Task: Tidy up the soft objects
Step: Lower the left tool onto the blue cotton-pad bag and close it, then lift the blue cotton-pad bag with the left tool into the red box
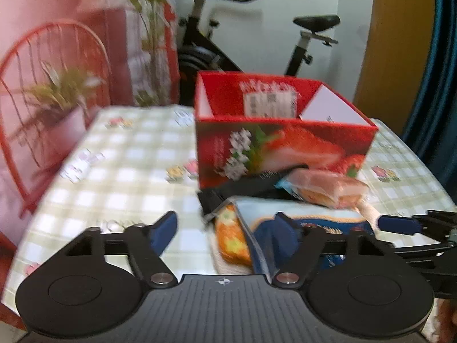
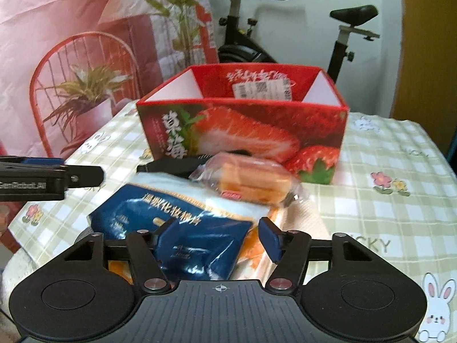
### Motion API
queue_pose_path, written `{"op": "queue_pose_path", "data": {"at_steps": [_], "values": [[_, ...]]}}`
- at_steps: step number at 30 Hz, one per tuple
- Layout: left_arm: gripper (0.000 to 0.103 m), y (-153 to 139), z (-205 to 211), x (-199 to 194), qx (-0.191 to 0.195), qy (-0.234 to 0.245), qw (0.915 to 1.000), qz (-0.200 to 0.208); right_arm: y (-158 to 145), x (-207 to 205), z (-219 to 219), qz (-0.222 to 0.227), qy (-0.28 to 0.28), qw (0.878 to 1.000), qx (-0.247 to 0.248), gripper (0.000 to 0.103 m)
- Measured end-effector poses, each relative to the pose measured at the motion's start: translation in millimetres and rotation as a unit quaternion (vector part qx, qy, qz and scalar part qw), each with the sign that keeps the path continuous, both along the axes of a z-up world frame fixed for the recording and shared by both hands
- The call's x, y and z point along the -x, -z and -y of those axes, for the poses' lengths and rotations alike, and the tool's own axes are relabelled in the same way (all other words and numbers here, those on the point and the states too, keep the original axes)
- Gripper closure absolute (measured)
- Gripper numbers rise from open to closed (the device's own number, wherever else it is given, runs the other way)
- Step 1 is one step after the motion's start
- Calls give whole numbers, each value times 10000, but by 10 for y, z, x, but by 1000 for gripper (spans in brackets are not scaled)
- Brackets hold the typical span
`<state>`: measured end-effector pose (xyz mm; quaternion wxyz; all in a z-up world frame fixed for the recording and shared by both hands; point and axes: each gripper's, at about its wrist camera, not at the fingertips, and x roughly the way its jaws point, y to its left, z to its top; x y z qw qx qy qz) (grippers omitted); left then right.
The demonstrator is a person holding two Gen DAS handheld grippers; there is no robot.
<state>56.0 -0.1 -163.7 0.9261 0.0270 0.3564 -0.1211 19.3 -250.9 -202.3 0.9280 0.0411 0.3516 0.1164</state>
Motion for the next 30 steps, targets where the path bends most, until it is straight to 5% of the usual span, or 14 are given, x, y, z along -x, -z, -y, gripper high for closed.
{"op": "queue_pose_path", "data": {"at_steps": [5, 18, 30], "values": [[42, 164, -4, -39, 474, 193, 9981, -343, 108, -45, 9, -185, -34, 9997, -144, 45], [50, 340, 45, -63, 965, 537, 9908, -785, 193, -72, -33, -298, -230, 9983, -439, 46], [44, 429, 7, -119, 1286, 360, 9859, -1011, 280, -135, 6, -399, -137, 9964, -738, 43]]}}
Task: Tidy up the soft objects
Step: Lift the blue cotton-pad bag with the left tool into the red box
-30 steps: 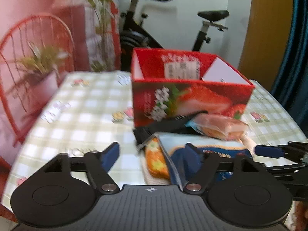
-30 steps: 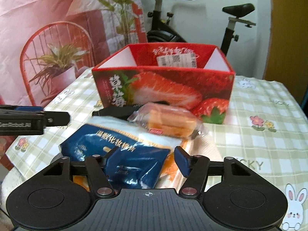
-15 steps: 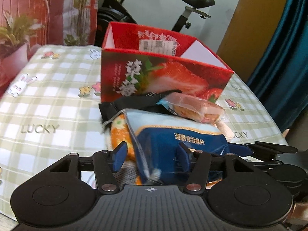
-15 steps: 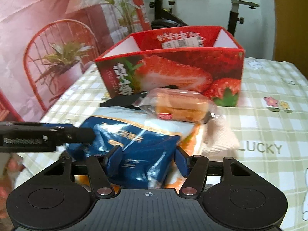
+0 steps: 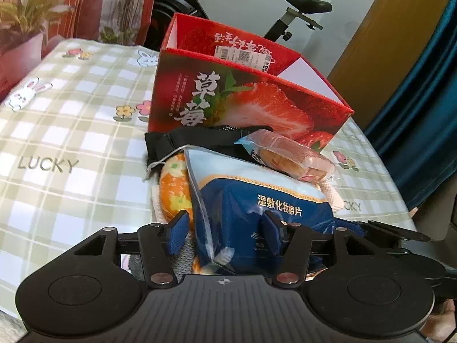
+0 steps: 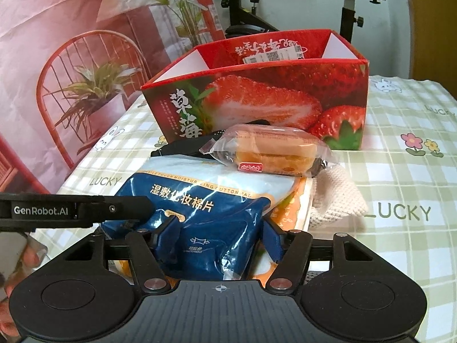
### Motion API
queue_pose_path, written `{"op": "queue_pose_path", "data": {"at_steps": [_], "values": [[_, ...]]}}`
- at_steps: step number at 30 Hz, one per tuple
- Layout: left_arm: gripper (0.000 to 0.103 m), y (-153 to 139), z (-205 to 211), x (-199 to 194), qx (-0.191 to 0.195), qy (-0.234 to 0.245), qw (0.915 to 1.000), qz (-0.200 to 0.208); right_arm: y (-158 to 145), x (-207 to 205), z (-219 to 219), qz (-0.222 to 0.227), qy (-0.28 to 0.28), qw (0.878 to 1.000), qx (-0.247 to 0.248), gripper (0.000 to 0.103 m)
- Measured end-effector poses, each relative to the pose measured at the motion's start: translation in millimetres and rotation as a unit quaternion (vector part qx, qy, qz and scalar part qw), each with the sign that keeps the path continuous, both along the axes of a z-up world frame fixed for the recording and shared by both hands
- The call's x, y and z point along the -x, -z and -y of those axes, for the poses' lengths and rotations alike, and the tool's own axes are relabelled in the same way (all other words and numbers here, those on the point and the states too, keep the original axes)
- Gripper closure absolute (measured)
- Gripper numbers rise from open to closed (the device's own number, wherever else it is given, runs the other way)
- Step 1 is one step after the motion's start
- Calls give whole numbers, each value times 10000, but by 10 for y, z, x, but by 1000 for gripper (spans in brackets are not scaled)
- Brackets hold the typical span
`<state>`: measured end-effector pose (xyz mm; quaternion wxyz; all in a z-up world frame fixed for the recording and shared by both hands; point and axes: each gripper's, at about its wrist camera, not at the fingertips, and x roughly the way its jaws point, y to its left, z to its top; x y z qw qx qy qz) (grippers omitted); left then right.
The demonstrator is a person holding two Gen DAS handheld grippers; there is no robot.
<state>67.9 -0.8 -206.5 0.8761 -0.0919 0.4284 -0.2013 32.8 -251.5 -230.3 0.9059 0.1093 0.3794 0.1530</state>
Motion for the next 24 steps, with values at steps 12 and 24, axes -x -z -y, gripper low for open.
{"op": "queue_pose_path", "data": {"at_steps": [12, 24], "values": [[52, -176, -55, 105, -21, -3, 9997, 253, -166, 66, -151, 306, -305, 9991, 47, 46], [52, -666, -200, 332, -64, -193, 9934, 1126, -584, 194, -335, 1037, -684, 9921, 147, 47]]}}
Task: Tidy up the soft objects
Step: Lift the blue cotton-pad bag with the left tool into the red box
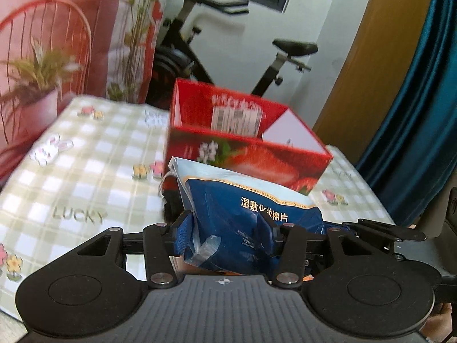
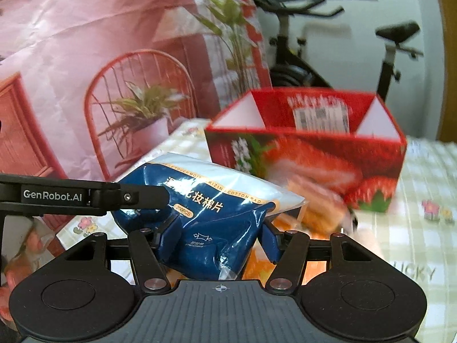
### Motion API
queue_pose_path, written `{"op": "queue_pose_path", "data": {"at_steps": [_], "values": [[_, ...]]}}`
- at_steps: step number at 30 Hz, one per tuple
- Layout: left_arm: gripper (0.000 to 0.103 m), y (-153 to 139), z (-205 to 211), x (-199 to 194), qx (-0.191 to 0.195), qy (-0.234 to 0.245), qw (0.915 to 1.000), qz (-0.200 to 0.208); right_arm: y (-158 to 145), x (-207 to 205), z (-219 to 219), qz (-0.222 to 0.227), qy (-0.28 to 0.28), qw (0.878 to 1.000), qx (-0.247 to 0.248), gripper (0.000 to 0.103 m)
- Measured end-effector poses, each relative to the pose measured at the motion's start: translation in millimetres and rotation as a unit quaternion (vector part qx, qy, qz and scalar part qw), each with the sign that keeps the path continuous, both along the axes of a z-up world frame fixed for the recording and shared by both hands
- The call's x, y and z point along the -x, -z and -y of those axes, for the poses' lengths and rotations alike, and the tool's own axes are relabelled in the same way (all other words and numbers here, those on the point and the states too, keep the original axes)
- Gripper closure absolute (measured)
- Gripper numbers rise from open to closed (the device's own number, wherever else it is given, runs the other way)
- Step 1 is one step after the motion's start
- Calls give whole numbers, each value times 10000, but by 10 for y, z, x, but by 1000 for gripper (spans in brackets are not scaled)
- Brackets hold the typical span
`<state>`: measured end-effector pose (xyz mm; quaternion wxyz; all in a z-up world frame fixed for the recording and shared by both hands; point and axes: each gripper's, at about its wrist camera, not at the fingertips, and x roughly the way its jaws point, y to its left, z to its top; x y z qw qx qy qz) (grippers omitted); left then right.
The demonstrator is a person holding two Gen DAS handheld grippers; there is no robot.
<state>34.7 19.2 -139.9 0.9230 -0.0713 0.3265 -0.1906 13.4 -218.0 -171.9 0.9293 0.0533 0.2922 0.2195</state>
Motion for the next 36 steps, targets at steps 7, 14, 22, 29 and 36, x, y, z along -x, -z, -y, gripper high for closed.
{"op": "queue_pose_path", "data": {"at_steps": [7, 14, 22, 29, 36], "values": [[52, -251, 3, -36, 84, 102, 9989, 461, -367, -16, -92, 811, -157, 9951, 544, 47], [50, -454, 93, -365, 263, 272, 9974, 610, -707, -309, -41, 1293, -243, 9878, 828, 46], [50, -402, 243, -1084, 459, 374, 9979, 279, -832, -1026, 121, 1284, -349, 9863, 971, 45], [50, -229, 463, -1706, 378, 469, 9981, -137, -603, -1649, 315, 771, -263, 9925, 917, 45], [50, -57, 616, -2121, 269, 573, 9970, -447, -342, -2207, 584, 64, -99, 9978, 653, 45]]}}
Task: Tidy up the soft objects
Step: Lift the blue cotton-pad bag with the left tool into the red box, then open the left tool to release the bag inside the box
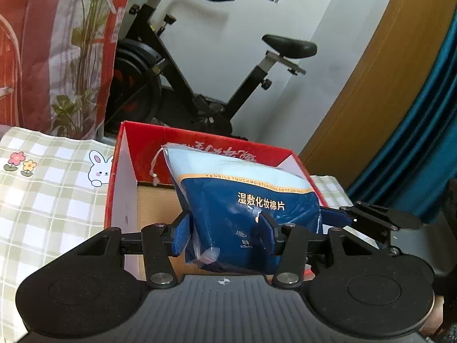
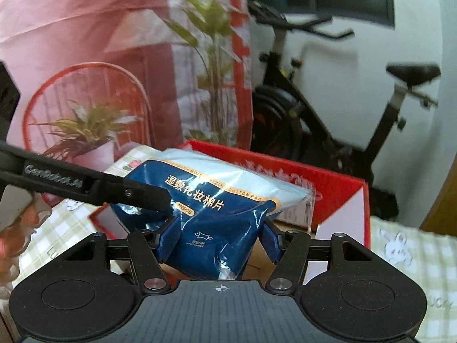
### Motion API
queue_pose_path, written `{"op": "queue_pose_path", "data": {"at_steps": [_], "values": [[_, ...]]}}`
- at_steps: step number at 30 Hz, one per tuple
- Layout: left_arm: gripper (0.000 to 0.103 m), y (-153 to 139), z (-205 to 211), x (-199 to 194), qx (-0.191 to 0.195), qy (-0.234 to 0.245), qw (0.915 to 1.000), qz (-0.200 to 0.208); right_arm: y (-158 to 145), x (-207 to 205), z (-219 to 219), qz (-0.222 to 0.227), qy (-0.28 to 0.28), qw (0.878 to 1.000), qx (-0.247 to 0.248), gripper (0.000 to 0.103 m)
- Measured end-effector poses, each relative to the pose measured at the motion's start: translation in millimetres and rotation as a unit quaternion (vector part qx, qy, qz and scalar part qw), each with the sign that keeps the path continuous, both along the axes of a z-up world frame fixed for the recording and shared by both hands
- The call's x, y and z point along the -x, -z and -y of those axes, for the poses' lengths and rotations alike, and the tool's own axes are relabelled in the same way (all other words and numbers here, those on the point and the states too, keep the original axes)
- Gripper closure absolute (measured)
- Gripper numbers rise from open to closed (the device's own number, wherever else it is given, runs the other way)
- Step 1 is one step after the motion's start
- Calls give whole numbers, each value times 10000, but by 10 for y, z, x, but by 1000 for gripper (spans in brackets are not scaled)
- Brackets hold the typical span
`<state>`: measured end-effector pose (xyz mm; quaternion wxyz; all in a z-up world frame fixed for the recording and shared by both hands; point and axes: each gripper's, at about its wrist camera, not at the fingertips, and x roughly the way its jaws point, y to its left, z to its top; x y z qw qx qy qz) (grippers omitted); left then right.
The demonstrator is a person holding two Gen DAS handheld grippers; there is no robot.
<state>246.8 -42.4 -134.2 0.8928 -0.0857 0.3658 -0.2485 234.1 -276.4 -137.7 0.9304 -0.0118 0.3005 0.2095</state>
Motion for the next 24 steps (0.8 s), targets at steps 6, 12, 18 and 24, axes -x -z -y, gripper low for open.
{"op": "queue_pose_path", "data": {"at_steps": [6, 12, 18, 24], "values": [[50, 206, 58, -278, -210, -7, 9991, -376, 216, -411, 2, -543, 24, 9985, 77, 45], [50, 349, 105, -424, -397, 17, 9972, -638, 425, -603, -46, -963, 110, 9951, 177, 46], [48, 341, 170, -388, -771, 36, 9955, -553, 531, -672, -4, -1213, 369, 9912, 373, 46], [47, 181, 153, -190, -1063, 89, 9940, -245, 385, -525, 55, -1039, 487, 9926, 389, 46]]}}
